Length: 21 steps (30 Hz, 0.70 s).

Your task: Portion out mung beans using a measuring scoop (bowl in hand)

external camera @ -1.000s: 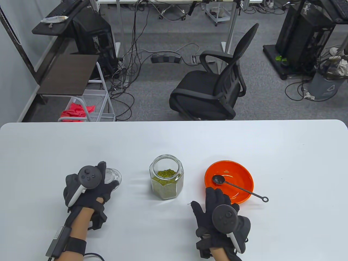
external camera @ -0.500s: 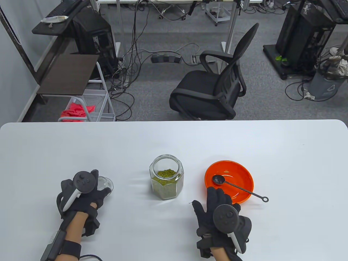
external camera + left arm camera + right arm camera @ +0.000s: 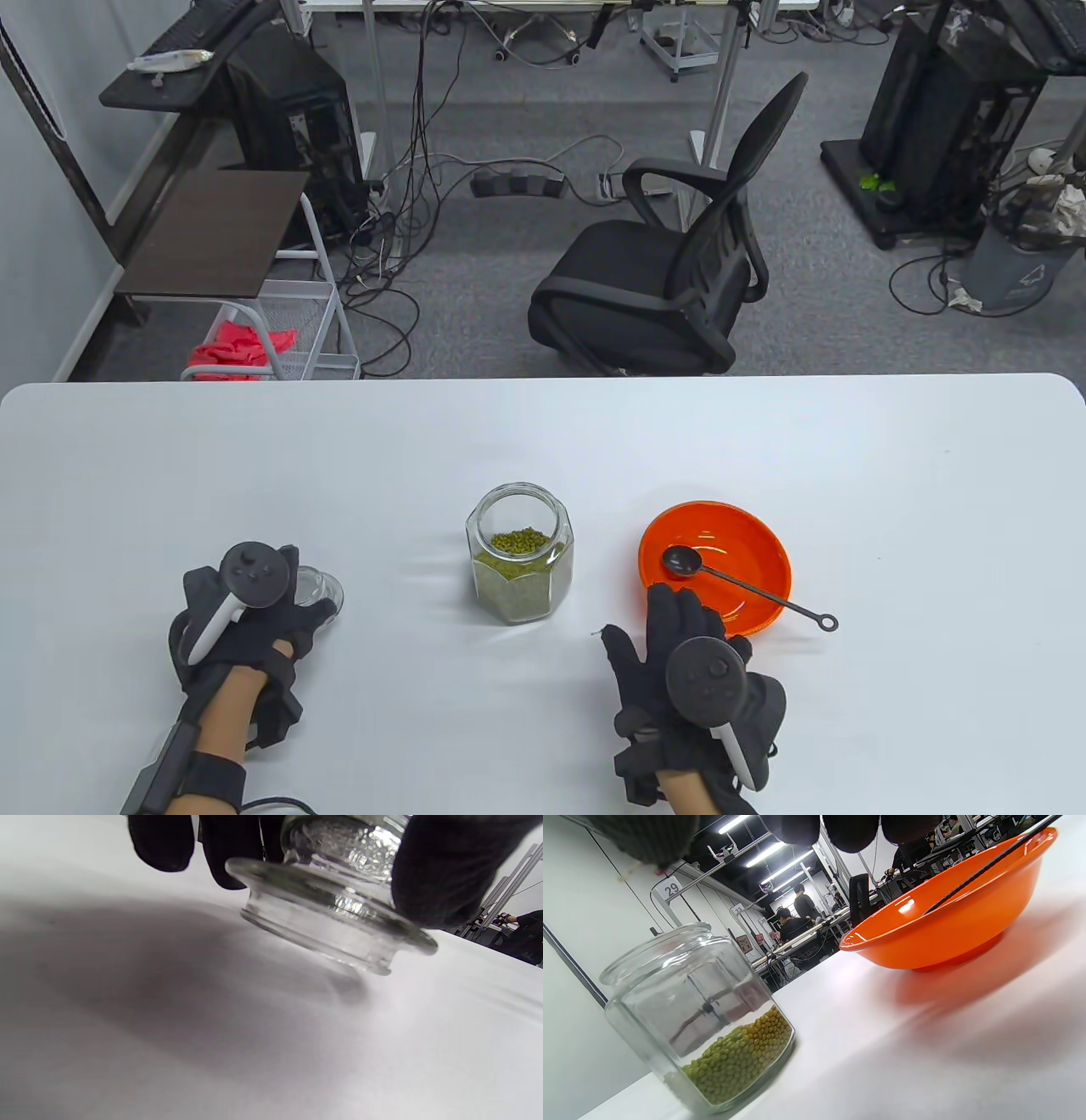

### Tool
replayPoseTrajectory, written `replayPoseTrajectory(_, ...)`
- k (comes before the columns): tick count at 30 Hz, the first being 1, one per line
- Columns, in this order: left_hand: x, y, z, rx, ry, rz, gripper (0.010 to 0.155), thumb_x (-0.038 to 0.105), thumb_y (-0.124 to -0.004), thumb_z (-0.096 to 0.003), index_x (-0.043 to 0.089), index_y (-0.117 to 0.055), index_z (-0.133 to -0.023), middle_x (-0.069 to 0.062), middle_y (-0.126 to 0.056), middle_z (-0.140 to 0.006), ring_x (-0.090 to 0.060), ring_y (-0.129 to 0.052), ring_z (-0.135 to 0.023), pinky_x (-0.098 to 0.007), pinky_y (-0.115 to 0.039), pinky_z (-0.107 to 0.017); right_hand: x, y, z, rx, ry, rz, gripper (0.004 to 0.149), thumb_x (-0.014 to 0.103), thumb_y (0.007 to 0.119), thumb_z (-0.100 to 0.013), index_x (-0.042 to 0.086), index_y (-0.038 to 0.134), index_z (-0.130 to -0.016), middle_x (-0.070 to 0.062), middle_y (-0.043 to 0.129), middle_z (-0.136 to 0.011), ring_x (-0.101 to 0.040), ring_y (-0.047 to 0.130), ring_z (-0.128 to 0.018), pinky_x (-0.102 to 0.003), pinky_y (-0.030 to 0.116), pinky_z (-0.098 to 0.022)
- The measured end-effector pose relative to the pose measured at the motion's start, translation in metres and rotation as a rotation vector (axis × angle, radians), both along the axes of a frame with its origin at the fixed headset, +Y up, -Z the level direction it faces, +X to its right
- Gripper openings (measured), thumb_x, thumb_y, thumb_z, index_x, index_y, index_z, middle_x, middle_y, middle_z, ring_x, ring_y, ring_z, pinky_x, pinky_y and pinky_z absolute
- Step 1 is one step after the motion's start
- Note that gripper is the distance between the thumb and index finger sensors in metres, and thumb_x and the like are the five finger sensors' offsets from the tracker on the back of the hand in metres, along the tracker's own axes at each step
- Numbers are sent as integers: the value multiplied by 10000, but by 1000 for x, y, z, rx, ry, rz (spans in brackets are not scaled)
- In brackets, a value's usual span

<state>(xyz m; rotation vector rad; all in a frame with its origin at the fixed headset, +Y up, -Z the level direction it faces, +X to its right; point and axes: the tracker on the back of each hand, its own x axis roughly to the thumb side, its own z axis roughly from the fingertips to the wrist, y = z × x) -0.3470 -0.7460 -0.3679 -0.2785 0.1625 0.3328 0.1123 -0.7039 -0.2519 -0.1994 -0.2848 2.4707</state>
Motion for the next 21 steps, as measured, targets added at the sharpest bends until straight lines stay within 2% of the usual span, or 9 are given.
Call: replayPoseTrajectory(21, 0, -3, 4, -46, 6, -46, 891, 593, -812, -485, 297, -299, -1151, -2, -412, -1140, -429, -574, -1062, -650, -555, -748, 2, -1, -1, -14, -9, -7, 746, 512, 777, -446, 96, 592, -1037, -256, 541, -1063, -558, 531, -979, -813, 287, -632)
